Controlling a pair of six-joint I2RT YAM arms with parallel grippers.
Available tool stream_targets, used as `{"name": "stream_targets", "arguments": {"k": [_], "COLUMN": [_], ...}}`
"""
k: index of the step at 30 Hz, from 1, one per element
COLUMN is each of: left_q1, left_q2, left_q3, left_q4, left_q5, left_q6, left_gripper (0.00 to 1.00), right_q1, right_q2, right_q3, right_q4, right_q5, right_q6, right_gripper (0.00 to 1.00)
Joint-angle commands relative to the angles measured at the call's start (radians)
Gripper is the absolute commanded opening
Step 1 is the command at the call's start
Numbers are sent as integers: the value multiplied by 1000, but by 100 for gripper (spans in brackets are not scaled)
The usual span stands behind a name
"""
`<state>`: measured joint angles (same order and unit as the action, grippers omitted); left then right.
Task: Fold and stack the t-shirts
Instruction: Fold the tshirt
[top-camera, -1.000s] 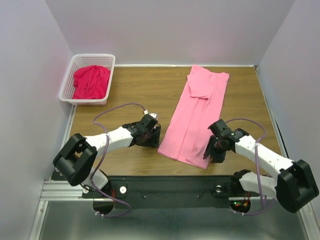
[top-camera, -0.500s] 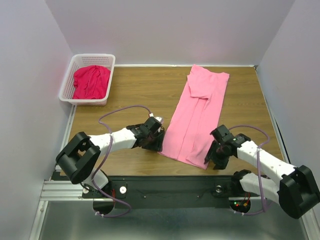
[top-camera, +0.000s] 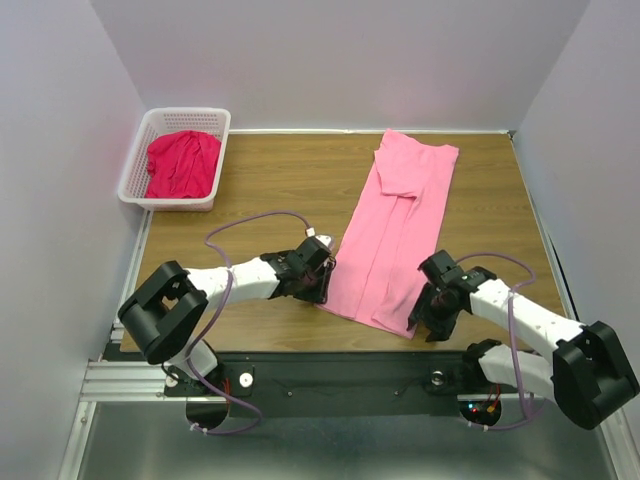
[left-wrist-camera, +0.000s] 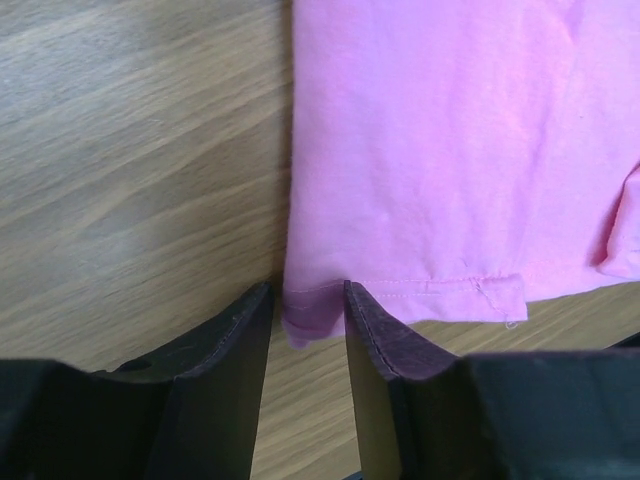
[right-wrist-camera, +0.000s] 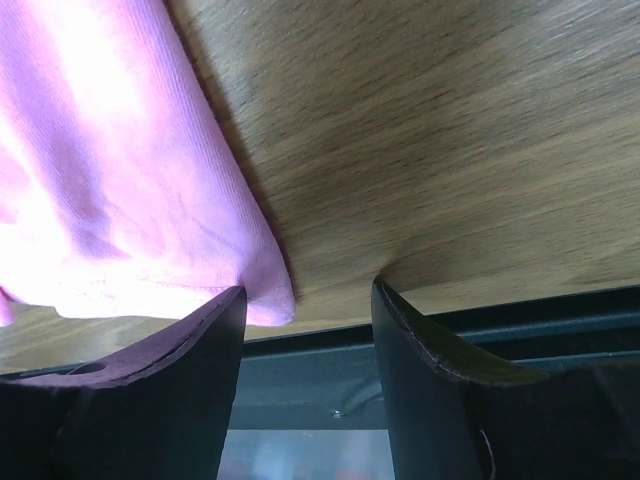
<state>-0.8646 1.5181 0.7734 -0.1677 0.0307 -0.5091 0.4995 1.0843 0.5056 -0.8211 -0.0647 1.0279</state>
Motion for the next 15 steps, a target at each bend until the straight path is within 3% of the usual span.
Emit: {"name": "stream_targets", "arguments": {"k": [1, 15], "left_q1": [-27, -34], "left_q2": [50, 67], "left_q3": [-8, 3], "left_q4": [-55, -64], "left_q5": [-17, -23], "left_q6": [-14, -5], "left_gripper": [44, 31], "right_q1": [13, 116], "right_q2": [46, 112], "right_q3": [-2, 65], "right_q4": [20, 56], "right_q5": [-3, 45], "right_q6": [9, 130], "right_gripper": [59, 56]}}
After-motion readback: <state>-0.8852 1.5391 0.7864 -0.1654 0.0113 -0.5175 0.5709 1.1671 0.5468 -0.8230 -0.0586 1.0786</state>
